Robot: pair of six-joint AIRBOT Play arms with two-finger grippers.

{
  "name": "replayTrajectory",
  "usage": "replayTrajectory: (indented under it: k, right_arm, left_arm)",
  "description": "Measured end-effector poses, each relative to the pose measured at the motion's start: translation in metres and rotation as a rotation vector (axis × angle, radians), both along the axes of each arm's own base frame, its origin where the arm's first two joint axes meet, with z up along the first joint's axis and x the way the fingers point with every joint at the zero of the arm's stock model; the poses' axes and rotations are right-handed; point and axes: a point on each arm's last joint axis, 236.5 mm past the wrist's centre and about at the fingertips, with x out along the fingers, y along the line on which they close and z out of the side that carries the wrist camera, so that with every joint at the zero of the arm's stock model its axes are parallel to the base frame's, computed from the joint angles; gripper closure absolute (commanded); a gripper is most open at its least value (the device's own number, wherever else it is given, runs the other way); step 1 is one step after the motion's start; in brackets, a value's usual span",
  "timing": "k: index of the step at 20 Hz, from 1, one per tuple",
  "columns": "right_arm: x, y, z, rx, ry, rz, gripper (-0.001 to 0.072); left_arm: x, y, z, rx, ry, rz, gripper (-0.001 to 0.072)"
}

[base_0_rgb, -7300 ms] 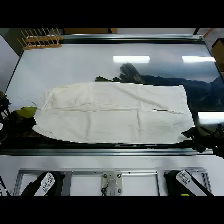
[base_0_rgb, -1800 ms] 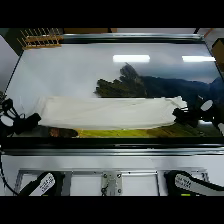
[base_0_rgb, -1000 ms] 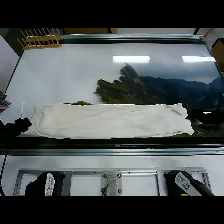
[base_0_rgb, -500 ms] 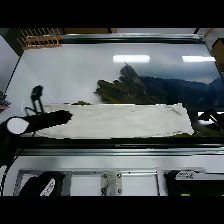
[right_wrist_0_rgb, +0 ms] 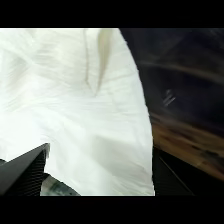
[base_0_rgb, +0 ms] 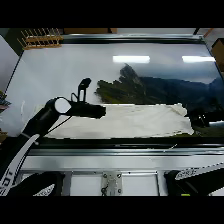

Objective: Fold the clothes and pants, and hang the long-sleeved shirts on hangers.

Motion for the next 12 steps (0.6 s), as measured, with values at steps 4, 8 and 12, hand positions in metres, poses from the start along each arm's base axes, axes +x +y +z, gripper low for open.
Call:
replayTrajectory:
  k: [4,8,12]
  right_arm:
    - [0.002,0.029,-0.010,0.025,0.019,0.071,0.0497]
    - [0.001,0.043,-0.014,0.029,0.034,0.115,0.0702]
    - [0.004,0.044,0.004,0.001,0.011,0.123,0.0702]
  left_arm:
    - [0.004,-0.034,-0.013,0.009,0.022,-0.063,0.0687]
    - [0.003,-0.055,-0.027,0.021,0.042,-0.104,0.0688]
    - [0.011,-0.068,-0.039,0.029,0.060,-0.116,0.0688]
